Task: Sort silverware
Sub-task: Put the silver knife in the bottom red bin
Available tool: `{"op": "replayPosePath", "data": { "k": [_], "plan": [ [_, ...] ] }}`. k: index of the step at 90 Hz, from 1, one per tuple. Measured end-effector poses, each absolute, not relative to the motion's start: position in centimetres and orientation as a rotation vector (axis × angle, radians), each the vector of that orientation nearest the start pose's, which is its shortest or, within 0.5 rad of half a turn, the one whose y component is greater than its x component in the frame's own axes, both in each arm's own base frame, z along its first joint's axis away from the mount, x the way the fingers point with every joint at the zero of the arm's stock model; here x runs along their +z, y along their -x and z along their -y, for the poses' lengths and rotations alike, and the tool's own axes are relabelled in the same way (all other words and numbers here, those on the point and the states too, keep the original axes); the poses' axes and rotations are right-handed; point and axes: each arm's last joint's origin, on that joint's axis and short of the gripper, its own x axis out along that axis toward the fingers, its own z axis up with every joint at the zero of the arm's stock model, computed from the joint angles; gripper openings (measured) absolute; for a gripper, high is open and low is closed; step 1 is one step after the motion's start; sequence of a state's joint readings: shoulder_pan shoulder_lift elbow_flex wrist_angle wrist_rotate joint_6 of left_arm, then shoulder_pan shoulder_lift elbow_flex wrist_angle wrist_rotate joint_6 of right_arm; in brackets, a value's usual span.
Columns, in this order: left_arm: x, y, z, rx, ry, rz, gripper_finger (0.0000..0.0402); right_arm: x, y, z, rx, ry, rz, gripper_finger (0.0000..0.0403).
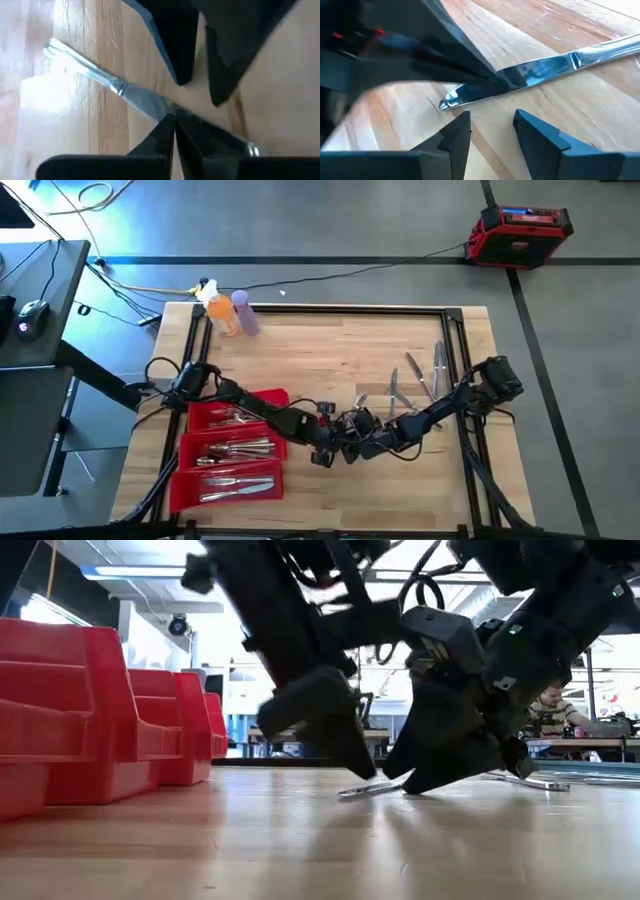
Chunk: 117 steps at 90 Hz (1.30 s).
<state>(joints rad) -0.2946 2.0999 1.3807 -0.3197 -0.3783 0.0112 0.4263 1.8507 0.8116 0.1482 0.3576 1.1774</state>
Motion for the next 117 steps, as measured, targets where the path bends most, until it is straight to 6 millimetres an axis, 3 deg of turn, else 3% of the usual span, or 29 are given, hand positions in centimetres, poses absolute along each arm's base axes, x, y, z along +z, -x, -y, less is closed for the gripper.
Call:
{"op": "replayPosePath", "data": {
  "k": [27,64,96,117],
  "plan": [
    [12.6,-39.9,10.9,0.126,-0.38,-1.08,0.0,10.4,-30.0,-12.7,-0.432,-0.784,-0.743,0.0143],
    [9.9,-42.3,10.9,0.009,-0.226,-0.952,0.0,10.1,-30.2,-12.4,-0.483,-0.795,-0.702,0.0142],
    [9.8,-42.6,9.9,0.018,-0.188,-0.944,0.0,10.0,-30.2,-12.5,-0.47,-0.784,-0.702,0.0143],
    [10.7,-42.1,10.8,0.042,-0.227,-0.95,0.0,11.8,-29.7,-12.6,-0.461,-0.799,-0.691,0.0143]
  ]
}}
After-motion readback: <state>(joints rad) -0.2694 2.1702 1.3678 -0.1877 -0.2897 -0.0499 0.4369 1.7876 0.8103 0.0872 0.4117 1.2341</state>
